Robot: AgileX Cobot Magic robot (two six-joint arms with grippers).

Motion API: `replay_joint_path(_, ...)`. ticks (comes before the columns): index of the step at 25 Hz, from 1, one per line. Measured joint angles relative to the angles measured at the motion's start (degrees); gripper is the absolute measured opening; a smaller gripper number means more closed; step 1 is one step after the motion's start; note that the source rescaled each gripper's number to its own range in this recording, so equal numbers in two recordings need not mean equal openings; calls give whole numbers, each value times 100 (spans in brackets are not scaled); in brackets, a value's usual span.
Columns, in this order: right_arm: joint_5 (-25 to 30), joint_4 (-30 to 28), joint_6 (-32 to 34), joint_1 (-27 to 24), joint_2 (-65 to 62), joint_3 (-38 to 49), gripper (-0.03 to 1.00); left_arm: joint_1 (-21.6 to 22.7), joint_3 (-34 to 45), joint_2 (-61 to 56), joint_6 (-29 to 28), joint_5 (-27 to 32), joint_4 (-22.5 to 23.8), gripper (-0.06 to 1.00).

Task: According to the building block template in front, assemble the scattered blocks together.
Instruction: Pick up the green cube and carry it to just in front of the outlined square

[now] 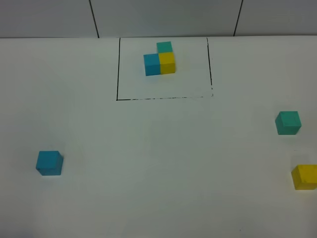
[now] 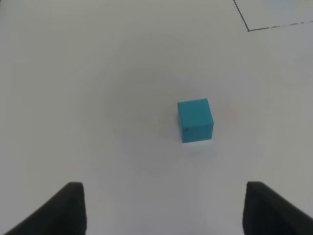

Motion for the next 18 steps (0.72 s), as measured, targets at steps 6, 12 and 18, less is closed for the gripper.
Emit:
replay_joint_path(6,0,0,0,0,0,0,73,0,0,0,0,0,0,54)
replay_joint_path(12,0,0,0,0,0,0,73,0,0,0,0,0,0,54)
replay_joint_path(18,0,0,0,0,0,0,73,0,0,0,0,0,0,54)
